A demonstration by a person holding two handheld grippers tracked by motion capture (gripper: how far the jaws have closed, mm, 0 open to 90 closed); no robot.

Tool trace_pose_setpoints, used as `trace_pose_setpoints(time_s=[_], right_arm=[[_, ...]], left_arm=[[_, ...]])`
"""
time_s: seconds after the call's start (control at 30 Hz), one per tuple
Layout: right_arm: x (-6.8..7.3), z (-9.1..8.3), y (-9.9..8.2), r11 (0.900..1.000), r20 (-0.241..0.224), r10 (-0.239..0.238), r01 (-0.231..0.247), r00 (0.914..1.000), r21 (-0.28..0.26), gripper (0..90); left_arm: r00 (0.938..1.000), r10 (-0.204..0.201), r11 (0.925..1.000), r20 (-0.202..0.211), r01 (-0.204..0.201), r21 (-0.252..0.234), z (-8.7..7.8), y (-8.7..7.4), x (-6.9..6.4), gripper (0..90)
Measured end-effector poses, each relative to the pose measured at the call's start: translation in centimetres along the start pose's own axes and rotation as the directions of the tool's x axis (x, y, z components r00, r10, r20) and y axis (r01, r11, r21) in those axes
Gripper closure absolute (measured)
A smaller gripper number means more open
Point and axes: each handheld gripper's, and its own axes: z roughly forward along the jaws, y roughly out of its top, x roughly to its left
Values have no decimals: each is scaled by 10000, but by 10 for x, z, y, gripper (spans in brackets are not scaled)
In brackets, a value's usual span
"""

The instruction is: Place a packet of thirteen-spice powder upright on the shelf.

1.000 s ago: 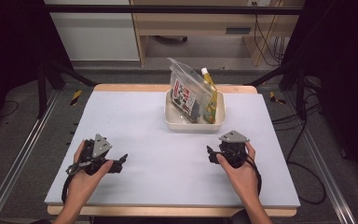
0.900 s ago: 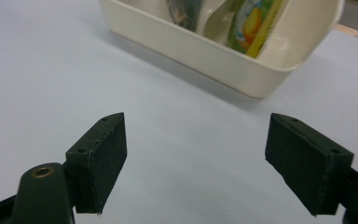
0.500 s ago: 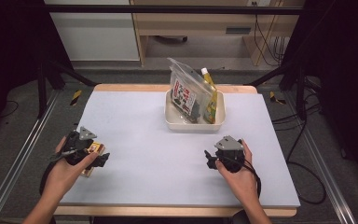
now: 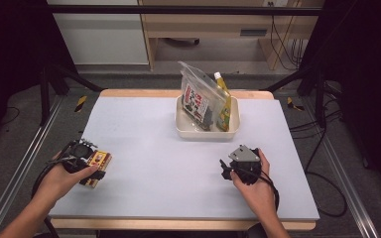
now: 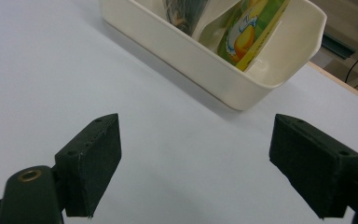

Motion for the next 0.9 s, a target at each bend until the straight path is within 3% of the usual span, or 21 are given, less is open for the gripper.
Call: trace_pose_setpoints(time_s=[0.1, 0.2, 0.27, 0.3, 0.43, 0.7, 0.9], right_arm=[[0, 1, 0, 10000, 9, 16, -16, 10000, 84, 170], [1, 1, 0, 9999, 2, 38, -38, 10000, 160, 170], [1, 1, 0, 9997, -61, 77, -75, 10000, 227, 170], [1, 2, -1, 9996, -106, 54, -51, 9999, 268, 169], [3, 2, -1, 9992, -237, 69, -59, 9997, 388, 168], [5, 2, 0, 9991, -298, 105, -93, 9995, 414, 166], [6, 3, -1, 9989, -370, 85, -68, 9993, 459, 166]], left_arm=[[9999, -115, 9999, -52, 115, -14, 0, -1, 2, 102], [10000, -54, 9996, 12, 54, 290, 4, -2, 3, 103], [10000, -65, 9989, -40, 67, 462, 8, -2, 7, 167], [9993, -354, 9968, 106, 346, 716, 14, -2, 13, 173], [9980, -617, 9945, 152, 602, 863, 21, -4, 18, 169], [9979, -613, 9919, 197, 587, 1126, 29, -6, 21, 189], [9976, -598, 9919, 357, 553, 1142, 32, -7, 22, 282]])
